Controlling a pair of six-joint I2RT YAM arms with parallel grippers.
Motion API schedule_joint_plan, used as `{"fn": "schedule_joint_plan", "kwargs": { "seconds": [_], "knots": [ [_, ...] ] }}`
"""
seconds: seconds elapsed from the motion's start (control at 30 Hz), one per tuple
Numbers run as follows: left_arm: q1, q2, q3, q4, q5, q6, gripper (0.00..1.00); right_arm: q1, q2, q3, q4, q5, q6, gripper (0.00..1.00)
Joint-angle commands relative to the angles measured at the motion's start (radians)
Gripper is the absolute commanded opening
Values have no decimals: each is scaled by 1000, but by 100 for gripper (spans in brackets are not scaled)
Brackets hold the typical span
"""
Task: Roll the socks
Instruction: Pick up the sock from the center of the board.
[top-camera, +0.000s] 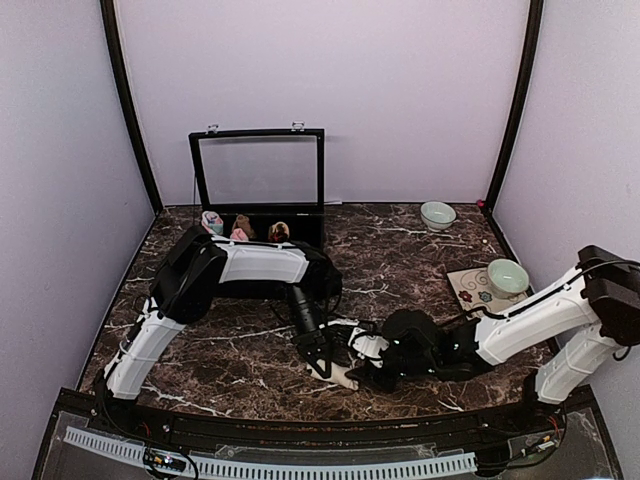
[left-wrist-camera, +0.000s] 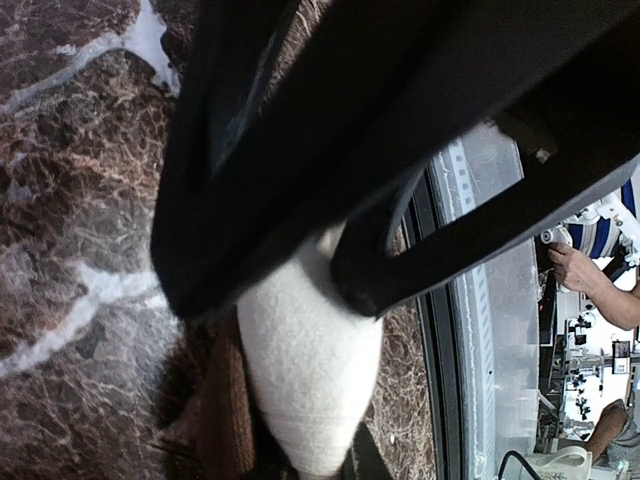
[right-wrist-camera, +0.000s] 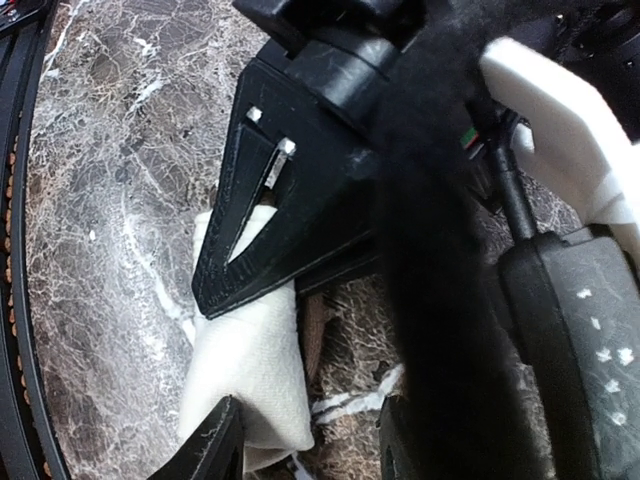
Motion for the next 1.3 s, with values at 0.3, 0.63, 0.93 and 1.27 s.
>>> {"fn": "schedule_joint_plan", "kwargs": {
  "seconds": [0.3, 0.63, 0.93, 1.27],
  "knots": [
    [1, 65, -29, -1, -178, -13, 0, 37, -213, 21, -88, -52, 59, 46],
    [7, 55, -45, -30, -92, 0, 0, 79, -14, 84, -35, -26, 17, 46],
    [9, 23, -68, -8, -109, 7, 0, 68, 131, 37, 90, 39, 50, 44],
    [43, -65, -71, -31, -26, 14, 16, 65, 238, -5, 94, -18, 108, 20]
  ]
}}
